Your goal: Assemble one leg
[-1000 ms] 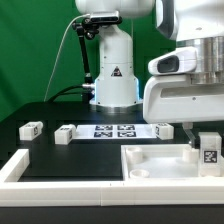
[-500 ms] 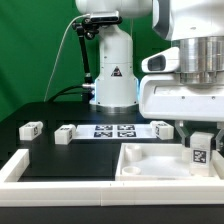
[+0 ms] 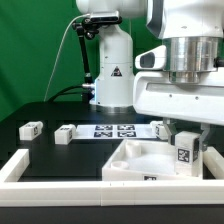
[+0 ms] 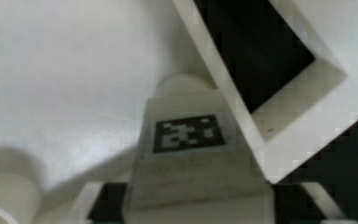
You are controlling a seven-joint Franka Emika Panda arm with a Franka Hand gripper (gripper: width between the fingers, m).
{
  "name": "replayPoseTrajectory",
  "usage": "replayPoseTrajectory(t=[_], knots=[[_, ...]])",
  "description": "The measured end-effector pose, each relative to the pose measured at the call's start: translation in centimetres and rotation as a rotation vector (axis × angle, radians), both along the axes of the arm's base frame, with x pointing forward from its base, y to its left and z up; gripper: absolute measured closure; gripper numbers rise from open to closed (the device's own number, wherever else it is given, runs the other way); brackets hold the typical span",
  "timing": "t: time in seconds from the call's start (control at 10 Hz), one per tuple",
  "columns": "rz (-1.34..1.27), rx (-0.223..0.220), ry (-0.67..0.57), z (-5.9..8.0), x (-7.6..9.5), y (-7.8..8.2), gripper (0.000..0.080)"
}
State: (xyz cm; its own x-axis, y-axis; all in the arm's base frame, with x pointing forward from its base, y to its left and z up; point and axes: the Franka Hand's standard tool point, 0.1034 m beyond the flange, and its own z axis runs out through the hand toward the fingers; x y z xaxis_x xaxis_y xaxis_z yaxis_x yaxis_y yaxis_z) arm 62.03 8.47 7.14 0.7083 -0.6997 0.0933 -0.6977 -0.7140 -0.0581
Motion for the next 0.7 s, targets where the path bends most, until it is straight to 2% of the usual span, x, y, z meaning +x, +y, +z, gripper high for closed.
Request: replayPoseTrajectory(t=[0.1,0.2,0.3,0.7], knots=[[0.0,0.0,0.0,-0.03,-0.01,0.0,0.0308],[0.0,0.0,0.0,-0.04,-0.01,0.0,0.0308],[0.0,0.0,0.001,-0.06,-0.02,0.0,0.0182],[0.0,0.0,0.001,-0.09,-0.03,0.0,0.0151]])
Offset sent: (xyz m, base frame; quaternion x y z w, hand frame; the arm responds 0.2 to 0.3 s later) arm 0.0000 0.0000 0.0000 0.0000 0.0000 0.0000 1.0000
